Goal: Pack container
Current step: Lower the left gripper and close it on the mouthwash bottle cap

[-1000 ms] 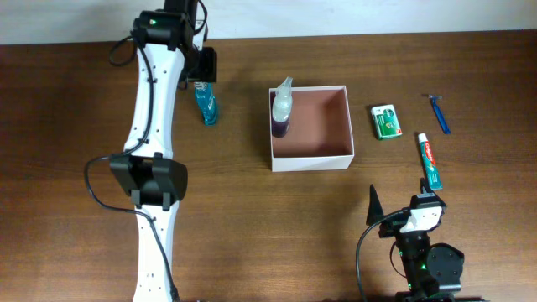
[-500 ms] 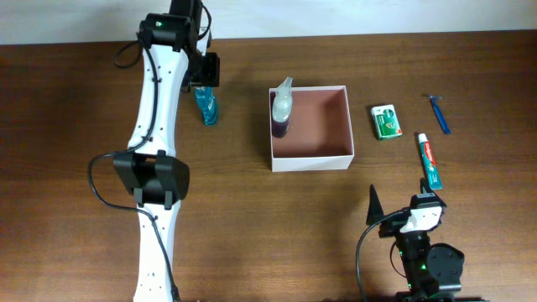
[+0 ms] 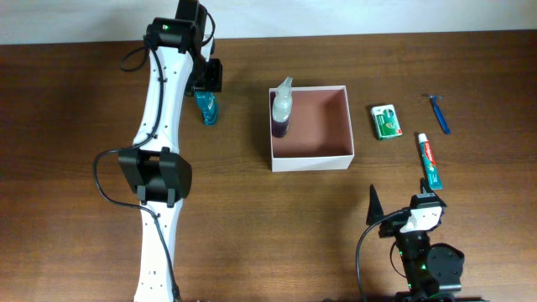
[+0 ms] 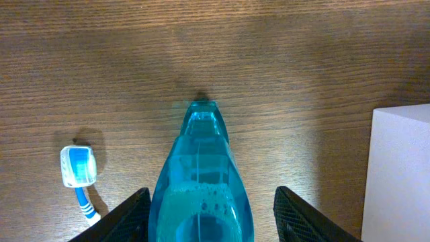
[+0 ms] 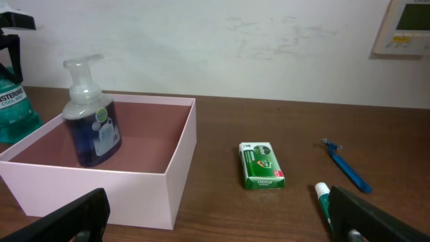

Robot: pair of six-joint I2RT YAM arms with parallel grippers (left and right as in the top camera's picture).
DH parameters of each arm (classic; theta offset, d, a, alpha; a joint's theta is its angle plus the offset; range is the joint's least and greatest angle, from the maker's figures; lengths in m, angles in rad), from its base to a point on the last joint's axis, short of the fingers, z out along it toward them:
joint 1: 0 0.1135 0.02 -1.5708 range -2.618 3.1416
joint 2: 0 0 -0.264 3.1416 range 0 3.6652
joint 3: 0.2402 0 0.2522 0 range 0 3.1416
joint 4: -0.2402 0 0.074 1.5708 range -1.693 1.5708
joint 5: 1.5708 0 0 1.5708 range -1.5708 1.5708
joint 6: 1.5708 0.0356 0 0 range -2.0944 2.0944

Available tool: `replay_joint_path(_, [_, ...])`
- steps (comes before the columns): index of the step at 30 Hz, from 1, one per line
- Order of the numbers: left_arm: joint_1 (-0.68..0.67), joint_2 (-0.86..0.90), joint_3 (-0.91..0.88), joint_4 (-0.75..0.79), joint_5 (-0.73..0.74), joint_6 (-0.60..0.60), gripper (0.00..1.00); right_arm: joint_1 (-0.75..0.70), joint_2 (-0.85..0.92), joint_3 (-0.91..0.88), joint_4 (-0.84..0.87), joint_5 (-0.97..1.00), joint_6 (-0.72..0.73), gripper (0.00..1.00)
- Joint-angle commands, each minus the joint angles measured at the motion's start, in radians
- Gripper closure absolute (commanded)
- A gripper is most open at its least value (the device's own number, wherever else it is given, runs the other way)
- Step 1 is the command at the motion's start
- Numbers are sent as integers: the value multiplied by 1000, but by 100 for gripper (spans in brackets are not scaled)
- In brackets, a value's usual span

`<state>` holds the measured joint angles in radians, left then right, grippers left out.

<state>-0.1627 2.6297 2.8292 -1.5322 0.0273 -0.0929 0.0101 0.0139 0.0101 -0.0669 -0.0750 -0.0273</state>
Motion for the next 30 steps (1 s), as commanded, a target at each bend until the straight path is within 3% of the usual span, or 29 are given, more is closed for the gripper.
replay_joint_path(1, [-3, 5, -2, 5, 10, 19, 41, 10, -10, -5, -5, 9, 1, 1])
replay_joint_path(6, [-2, 5, -2, 12, 10, 19, 42, 10, -11, -5, -5, 8, 1, 1])
replay_joint_path(8, [-2, 5, -2, 13, 8, 19, 48, 10, -11, -5, -5, 8, 1, 1])
replay_joint_path(23, [2, 5, -2, 13, -27, 19, 49, 10, -10, -5, -5, 8, 1, 1])
replay_joint_path(30, [3, 5, -2, 12, -27, 19, 56, 10, -10, -5, -5, 8, 1, 1])
